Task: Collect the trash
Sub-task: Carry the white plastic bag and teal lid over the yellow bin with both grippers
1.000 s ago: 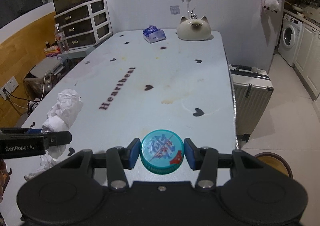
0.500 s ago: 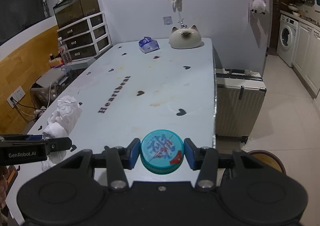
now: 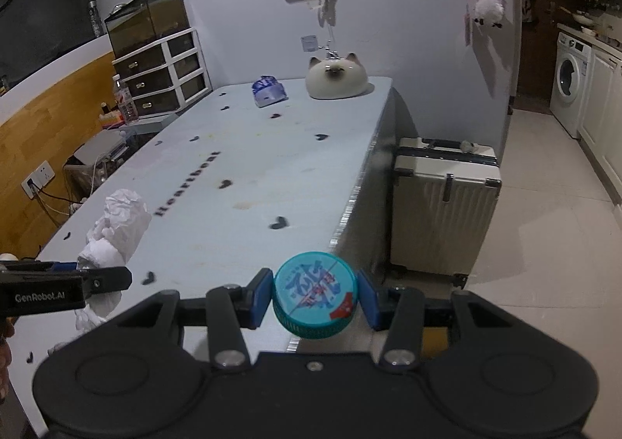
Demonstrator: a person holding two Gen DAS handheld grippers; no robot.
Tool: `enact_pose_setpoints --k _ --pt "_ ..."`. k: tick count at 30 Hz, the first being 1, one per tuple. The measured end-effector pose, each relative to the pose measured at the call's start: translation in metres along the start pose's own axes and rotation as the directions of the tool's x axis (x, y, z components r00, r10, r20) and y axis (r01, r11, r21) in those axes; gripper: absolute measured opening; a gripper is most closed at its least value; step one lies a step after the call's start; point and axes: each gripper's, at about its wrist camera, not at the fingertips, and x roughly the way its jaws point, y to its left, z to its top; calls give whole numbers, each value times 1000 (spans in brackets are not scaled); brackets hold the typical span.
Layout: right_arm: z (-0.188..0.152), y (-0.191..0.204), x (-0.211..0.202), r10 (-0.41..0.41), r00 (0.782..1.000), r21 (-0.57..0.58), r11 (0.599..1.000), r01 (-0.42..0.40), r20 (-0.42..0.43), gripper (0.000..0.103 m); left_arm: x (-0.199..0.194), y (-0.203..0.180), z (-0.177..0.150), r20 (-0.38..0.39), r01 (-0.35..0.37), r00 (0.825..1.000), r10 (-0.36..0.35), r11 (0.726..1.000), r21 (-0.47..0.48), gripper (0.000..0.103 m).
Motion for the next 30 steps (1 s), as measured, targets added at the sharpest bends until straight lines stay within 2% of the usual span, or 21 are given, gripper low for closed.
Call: enact_pose_setpoints --k 10,17,24,27,30 --pt "-2 -95 -5 -35 999 33 999 36 -26 48 35 -84 -1 -32 39 999 -39 999 -1 47" --pt "-11 -158 -5 -92 995 111 989 97 -49 48 73 -139 1 -105 116 988 -111 992 41 47" --pt "-28 -211 6 -148 983 211 963 168 -107 48 130 -185 -4 -237 210 954 -184 974 89 47" --pt "-33 -228 15 -160 978 241 952 189 -136 48 162 -204 -8 -301 251 932 -203 959 129 47" --pt "-39 -242 25 -165 973 263 943 204 -163 48 200 -226 -14 -384 301 899 -210 934 194 47"
